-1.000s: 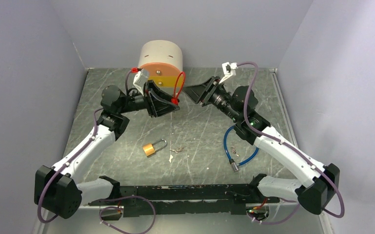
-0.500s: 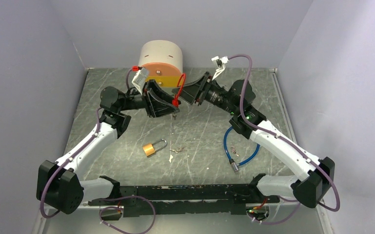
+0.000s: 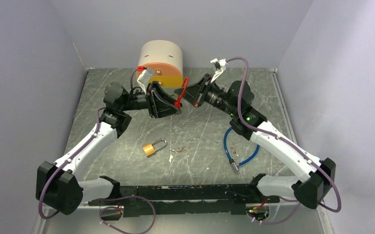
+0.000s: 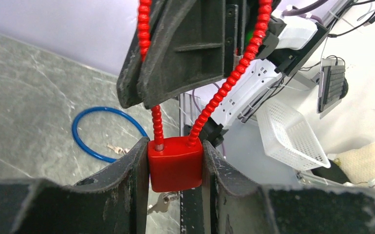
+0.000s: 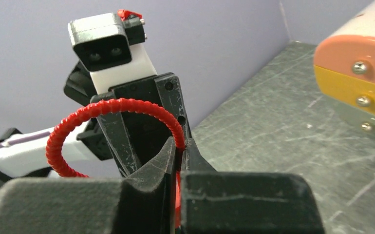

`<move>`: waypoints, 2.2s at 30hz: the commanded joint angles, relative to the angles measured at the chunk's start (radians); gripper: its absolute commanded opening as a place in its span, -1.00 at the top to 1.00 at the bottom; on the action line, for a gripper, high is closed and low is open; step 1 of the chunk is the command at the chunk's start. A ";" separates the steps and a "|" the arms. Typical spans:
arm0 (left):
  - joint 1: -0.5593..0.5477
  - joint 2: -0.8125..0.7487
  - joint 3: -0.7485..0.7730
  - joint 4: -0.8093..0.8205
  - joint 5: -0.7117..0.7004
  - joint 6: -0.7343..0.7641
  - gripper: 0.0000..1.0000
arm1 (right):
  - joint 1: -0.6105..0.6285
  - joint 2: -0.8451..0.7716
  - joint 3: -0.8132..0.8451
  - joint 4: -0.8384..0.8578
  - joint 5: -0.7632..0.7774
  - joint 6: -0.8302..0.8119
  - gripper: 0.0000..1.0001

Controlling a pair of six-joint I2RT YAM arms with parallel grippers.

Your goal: Unlock with the key

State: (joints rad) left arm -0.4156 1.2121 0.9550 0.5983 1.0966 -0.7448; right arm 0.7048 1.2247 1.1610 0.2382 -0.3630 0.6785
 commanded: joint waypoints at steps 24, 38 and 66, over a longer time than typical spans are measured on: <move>0.009 -0.072 0.070 -1.042 -0.584 0.706 0.95 | -0.003 -0.183 -0.204 -0.314 0.608 -0.512 0.93; 0.026 0.033 0.025 -1.037 -0.854 1.075 0.95 | -0.003 -0.327 -0.344 -0.441 0.704 -0.621 -0.63; 0.083 0.473 0.220 -1.072 -0.945 1.213 -0.21 | -0.003 -0.297 -0.338 -0.427 0.592 -0.329 -0.71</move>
State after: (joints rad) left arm -0.3496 1.7134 1.1522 -0.4847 0.1509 0.4530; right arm 0.7010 0.9291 0.8162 -0.2138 0.2382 0.2924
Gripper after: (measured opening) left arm 0.560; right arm 0.859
